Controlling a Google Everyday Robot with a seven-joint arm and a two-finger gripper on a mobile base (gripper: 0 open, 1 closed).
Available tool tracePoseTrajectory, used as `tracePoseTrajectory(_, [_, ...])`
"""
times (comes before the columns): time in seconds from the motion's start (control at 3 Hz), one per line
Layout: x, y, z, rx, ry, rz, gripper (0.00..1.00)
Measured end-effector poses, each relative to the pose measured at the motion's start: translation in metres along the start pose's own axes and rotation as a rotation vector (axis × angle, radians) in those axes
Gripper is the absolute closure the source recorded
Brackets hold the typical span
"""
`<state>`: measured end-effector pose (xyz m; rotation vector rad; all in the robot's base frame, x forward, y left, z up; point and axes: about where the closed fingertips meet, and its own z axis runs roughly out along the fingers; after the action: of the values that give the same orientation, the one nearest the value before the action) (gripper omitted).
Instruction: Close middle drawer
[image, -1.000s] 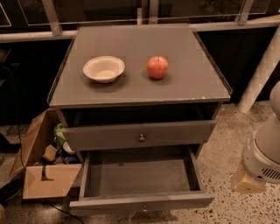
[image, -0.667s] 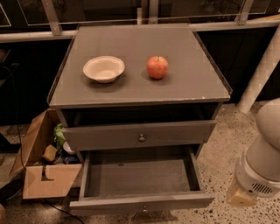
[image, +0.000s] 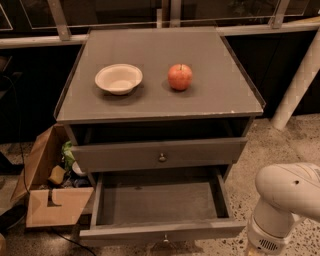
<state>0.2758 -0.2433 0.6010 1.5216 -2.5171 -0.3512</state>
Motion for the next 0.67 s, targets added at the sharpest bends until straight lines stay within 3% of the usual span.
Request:
tracePoseTrajectory(0.33, [0.0,0.0,0.0,0.0,0.0,0.0,1.0])
tracePoseTrajectory(0.67, [0.003,-0.005,0.043,-0.081,-0.01,0.036,1.0])
